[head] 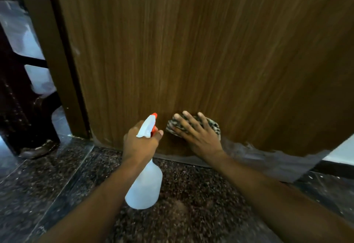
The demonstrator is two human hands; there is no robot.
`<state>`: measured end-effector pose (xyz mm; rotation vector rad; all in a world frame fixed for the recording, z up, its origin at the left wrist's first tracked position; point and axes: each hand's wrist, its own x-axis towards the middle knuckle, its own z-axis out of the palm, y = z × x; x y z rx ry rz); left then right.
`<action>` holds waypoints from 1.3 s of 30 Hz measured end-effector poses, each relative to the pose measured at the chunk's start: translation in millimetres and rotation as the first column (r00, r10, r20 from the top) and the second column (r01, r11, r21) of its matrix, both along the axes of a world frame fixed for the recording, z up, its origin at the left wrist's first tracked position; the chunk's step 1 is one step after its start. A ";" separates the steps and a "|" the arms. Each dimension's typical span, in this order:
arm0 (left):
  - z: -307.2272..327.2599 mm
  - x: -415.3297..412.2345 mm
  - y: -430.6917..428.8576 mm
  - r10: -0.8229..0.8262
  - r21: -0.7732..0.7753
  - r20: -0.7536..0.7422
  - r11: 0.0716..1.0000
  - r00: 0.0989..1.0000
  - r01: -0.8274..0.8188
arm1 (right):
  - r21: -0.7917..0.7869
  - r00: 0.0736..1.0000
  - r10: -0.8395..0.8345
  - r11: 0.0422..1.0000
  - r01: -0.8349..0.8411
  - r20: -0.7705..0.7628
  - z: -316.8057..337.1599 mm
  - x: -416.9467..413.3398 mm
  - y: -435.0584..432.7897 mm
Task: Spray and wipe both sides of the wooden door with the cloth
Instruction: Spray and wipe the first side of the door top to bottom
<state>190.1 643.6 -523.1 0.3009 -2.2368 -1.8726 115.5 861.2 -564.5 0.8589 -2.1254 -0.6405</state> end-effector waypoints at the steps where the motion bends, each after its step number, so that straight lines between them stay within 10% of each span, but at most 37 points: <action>1: 2.0 0.9 -3.3 0.007 -0.005 -0.002 1.000 1.000 -0.007 | 0.015 1.000 0.018 1.000 -0.018 0.024 -4.1 -4.0 -18.8; 7: 8.9 6.4 -47.8 0.149 0.013 0.015 0.989 0.989 -0.149 | 0.624 0.995 0.027 0.777 -0.082 0.097 -43.0 -13.6 -96.3; 12: 3.9 8.2 -86.9 0.206 0.020 0.024 0.978 0.978 -0.206 | 0.619 0.980 0.125 0.761 -0.194 0.154 -24.0 -36.1 -141.9; 18: -3.6 6.2 -133.5 0.253 0.017 -0.037 0.967 0.967 -0.253 | 0.114 0.966 0.236 0.962 -0.247 0.103 13.7 -61.8 -274.7; 26: -38.3 -2.5 -165.8 0.261 -0.070 0.018 0.963 0.965 -0.259 | 0.648 0.978 0.153 0.732 -0.210 0.144 -69.1 -43.3 -258.7; 39: -26.6 -16.6 -68.3 0.127 0.032 0.061 0.991 0.990 -0.130 | 0.478 0.965 0.176 0.842 -0.250 0.195 -103.8 -17.2 -11.5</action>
